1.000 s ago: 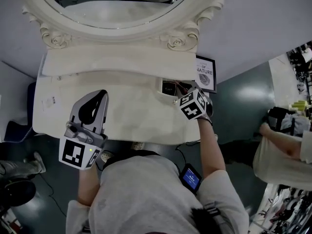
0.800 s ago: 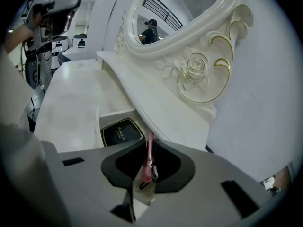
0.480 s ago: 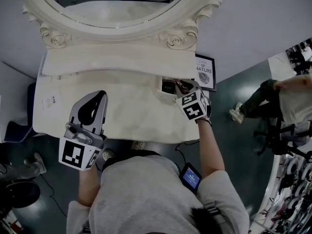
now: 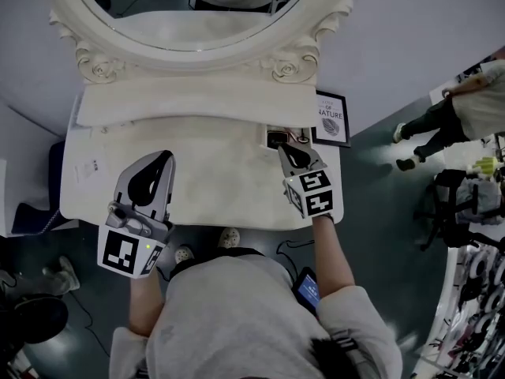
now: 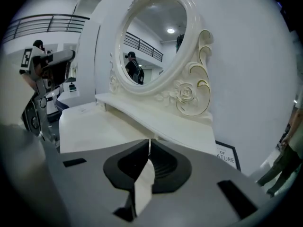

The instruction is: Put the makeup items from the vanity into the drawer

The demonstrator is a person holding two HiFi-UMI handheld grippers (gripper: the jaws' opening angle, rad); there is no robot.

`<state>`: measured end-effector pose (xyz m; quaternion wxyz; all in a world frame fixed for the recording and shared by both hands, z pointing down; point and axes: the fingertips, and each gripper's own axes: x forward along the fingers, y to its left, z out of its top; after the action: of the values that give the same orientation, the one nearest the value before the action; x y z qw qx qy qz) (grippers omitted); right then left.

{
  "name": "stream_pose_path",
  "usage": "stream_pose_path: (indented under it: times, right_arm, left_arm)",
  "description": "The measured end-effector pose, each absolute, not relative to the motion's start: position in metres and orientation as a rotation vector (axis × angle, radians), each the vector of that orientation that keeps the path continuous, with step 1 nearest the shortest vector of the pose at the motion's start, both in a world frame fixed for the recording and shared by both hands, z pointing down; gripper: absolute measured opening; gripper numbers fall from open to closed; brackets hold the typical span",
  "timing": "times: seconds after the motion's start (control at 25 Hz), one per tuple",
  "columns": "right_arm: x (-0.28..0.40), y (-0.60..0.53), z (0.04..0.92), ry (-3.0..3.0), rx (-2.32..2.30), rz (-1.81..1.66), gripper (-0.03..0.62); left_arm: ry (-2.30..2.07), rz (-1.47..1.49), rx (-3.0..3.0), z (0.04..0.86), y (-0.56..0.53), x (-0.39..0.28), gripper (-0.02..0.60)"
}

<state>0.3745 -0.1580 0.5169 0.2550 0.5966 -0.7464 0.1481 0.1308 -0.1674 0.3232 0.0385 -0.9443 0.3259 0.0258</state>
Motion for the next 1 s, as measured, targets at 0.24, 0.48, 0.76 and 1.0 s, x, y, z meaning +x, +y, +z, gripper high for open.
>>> stream_pose_path:
  times: [0.24,0.48,0.76,1.0]
  right_arm:
    - [0.337,-0.142,0.484,-2.122,1.699,0.351,0.028]
    - [0.304,-0.127,0.452,-2.209,1.787,0.329,0.028]
    - [0.271,-0.107,0.423,-2.267,1.831,0.295,0.028]
    - [0.249,-0.09,0.403,-2.292,1.874,0.251,0.028]
  left_arm:
    - [0.963,0.105,-2.895,0.314,-0.158,0.114,0.015]
    - [0.927,0.119,-2.894,0.307,-0.147,0.098,0.015]
    - [0.86,0.098,-2.907,0.304,-0.132,0.085,0.015]
    - [0.825,0.14,-2.905,0.296,-0.121,0.074,0.014]
